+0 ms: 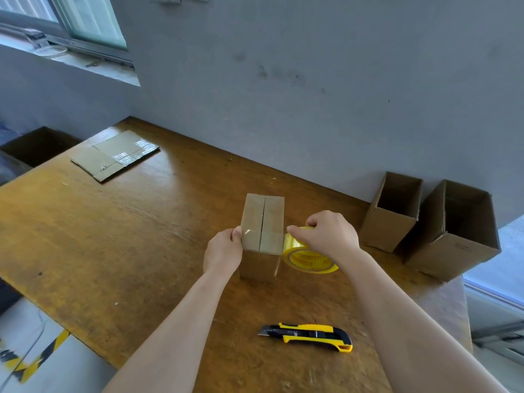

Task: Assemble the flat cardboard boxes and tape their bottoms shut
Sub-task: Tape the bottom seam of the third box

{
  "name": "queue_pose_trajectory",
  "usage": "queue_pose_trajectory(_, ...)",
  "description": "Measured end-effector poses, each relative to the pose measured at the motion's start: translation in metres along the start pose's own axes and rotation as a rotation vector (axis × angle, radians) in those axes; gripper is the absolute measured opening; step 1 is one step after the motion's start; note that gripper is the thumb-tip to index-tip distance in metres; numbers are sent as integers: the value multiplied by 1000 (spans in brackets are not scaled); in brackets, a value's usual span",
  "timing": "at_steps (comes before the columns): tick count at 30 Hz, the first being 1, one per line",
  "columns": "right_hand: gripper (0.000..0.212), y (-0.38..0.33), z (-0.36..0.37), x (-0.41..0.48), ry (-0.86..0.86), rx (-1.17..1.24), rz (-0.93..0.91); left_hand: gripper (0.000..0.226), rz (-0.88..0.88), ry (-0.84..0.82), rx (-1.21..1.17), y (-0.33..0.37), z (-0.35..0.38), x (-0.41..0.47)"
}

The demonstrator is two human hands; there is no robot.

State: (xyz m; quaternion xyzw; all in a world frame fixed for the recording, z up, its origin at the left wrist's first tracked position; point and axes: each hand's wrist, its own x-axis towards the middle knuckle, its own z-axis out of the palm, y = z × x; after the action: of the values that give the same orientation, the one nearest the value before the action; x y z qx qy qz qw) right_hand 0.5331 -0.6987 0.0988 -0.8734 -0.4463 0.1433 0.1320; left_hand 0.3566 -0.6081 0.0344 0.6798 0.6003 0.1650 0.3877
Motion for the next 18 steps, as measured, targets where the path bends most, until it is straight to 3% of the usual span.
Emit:
queue_pose_trajectory(9, 37, 5, 17, 7, -13, -25, -9, 38, 12, 43, 9, -1, 4, 0)
queue_pose_trajectory(18, 52, -1, 24, 5, -43, -74, -4, 49, -37, -93, 28, 10, 11, -5)
